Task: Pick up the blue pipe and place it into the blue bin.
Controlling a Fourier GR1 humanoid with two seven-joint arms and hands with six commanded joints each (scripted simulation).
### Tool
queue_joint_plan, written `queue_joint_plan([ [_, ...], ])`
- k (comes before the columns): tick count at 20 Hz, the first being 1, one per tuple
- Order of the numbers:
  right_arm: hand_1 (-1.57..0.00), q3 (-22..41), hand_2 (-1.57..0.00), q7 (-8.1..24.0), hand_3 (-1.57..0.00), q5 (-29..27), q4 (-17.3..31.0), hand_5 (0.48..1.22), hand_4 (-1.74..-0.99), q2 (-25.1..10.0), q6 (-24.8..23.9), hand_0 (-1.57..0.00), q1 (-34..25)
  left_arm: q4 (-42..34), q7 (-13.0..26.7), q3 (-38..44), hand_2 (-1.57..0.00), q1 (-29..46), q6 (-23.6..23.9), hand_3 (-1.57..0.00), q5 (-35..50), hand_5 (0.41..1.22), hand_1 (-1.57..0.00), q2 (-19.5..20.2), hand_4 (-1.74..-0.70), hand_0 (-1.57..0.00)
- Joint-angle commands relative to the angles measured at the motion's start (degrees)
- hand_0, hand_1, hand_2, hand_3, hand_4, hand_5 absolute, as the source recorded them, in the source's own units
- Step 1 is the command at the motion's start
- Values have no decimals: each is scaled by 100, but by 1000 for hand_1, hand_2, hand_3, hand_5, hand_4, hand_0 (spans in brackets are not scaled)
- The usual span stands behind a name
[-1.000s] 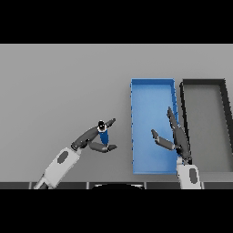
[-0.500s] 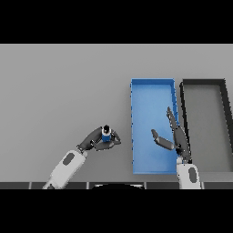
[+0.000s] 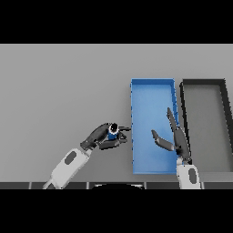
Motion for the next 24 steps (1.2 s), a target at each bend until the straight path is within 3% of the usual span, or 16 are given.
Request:
queue_joint_plan([
  [1,1,-12,1,0,1,3,-27,631,-1221,-31,7,1,40,-94,93,1,-1546,-76,-3,-1441,18,1210,-1543,0,-1720,-1539],
  [8,1,-37,1,-106,1,23,6,631,-1189,-75,15,1,49,-572,739,-89,-1566,-327,-97,-1442,155,1219,-1565,74,-1727,-1564],
  [12,1,-43,1,14,1,-99,21,629,-1174,-2,59,1,73,-530,888,-134,-1569,-304,-115,-1443,209,1219,-1569,28,-1729,-1568],
  [18,1,-22,1,78,1,-283,-99,618,-1197,105,128,1,210,-556,753,-189,-1570,-217,-124,-1439,132,1220,-1570,117,-1731,-1570],
  [20,1,-60,1,97,1,-557,-272,610,-1195,56,295,1,83,-549,742,-202,-1571,-223,-144,-1438,125,1221,-1571,134,-1731,-1571],
  [21,1,-100,1,181,1,-948,-415,604,-1197,0,549,1,22,-547,728,-178,-1571,-228,-158,-1438,167,1221,-1571,150,-1731,-1571],
  [24,1,-124,1,753,1,-1823,-826,561,-1215,-448,1227,1,-327,-535,823,-160,-1571,-304,-173,-1440,196,1221,-1571,168,-1731,-1571],
])
